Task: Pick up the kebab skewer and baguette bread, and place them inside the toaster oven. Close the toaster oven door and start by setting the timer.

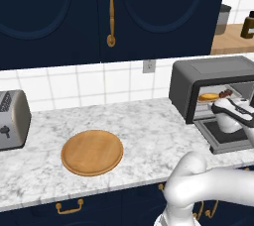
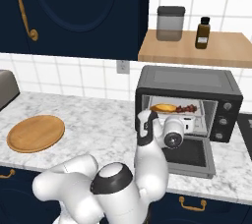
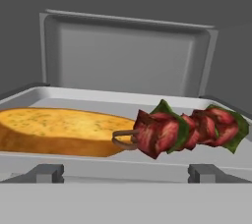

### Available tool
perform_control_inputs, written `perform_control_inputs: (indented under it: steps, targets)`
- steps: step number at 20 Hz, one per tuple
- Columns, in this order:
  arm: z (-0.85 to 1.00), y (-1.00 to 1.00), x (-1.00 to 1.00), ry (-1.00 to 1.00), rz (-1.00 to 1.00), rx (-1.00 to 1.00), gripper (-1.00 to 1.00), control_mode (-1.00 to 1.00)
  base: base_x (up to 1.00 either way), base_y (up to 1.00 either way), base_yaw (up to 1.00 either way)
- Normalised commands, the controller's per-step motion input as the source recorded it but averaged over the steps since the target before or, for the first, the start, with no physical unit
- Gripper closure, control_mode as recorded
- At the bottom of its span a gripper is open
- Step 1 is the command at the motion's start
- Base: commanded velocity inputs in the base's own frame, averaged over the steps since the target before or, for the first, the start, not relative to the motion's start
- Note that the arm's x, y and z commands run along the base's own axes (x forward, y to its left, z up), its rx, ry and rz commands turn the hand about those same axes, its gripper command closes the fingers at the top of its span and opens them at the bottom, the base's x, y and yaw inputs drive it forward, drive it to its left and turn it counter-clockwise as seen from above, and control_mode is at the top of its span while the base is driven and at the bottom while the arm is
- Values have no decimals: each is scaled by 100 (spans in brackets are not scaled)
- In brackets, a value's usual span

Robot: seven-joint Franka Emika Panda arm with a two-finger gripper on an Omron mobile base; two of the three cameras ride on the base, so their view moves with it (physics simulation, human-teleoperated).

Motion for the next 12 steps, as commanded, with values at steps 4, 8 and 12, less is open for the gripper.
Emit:
perform_control_inputs:
  steps: [4,8,12]
  targets:
    - [0,0,20,0,0,0,-100,-100,0,0,0]
    - [0,0,23,0,0,0,-100,-100,0,0,0]
    - [0,0,19,0,0,0,-100,-100,0,0,0]
